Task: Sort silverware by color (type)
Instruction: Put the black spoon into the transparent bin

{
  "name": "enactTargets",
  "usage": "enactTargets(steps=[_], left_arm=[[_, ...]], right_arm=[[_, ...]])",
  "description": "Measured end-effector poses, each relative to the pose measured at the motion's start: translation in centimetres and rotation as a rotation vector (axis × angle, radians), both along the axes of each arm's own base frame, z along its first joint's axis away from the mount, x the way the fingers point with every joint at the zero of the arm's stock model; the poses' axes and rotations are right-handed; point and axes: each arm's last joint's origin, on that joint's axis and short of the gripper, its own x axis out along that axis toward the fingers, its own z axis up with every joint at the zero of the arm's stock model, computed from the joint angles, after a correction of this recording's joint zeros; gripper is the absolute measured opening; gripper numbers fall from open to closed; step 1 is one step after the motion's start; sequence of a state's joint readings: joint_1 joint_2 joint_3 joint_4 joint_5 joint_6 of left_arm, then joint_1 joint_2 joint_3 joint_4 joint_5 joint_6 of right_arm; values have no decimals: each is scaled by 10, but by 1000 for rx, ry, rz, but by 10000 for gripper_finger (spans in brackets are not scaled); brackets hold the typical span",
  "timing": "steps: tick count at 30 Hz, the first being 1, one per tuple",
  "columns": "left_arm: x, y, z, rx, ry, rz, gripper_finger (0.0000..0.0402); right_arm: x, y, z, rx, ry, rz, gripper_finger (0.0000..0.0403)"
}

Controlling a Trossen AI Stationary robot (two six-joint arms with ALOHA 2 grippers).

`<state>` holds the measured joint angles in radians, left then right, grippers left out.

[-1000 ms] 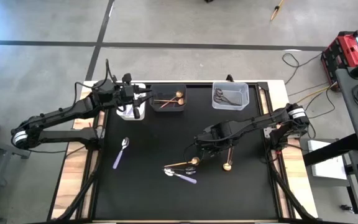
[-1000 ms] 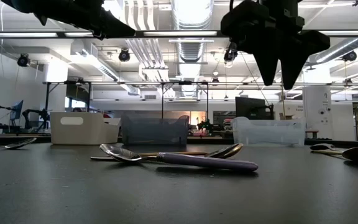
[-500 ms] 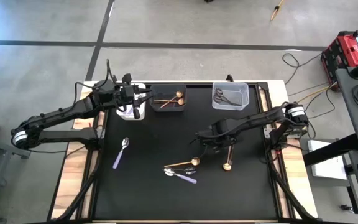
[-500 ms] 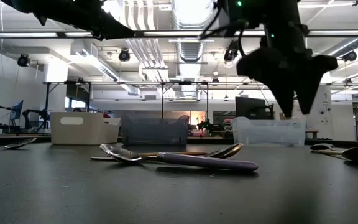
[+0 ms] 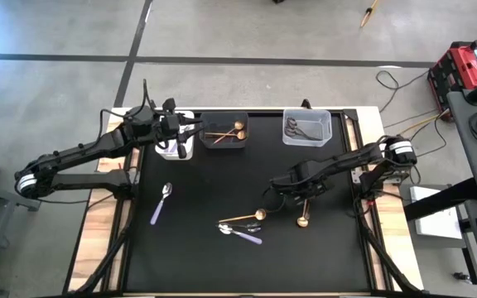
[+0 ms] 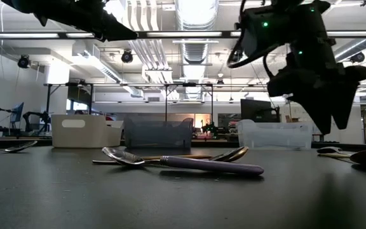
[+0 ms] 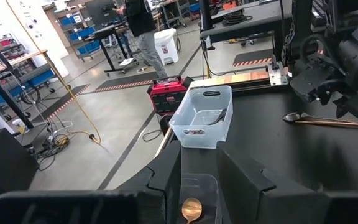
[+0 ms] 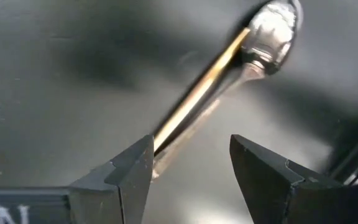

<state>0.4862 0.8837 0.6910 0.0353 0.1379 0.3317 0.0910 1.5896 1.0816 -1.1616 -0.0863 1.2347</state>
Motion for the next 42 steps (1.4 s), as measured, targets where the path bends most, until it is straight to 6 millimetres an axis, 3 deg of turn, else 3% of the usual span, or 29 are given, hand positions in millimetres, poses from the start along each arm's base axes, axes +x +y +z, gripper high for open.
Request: enactTargets(steps=[10, 18, 42], left_arm=[[0, 0, 0, 0, 0, 0, 84], [0, 0, 0, 0, -1, 0, 84], [8, 8, -9, 16, 55, 92, 84]], right_arm=[[-39, -4, 11, -32, -138, -129, 203], [-63, -7, 1, -33, -204, -234, 203], [-61, -7, -2, -34, -220, -256, 203]])
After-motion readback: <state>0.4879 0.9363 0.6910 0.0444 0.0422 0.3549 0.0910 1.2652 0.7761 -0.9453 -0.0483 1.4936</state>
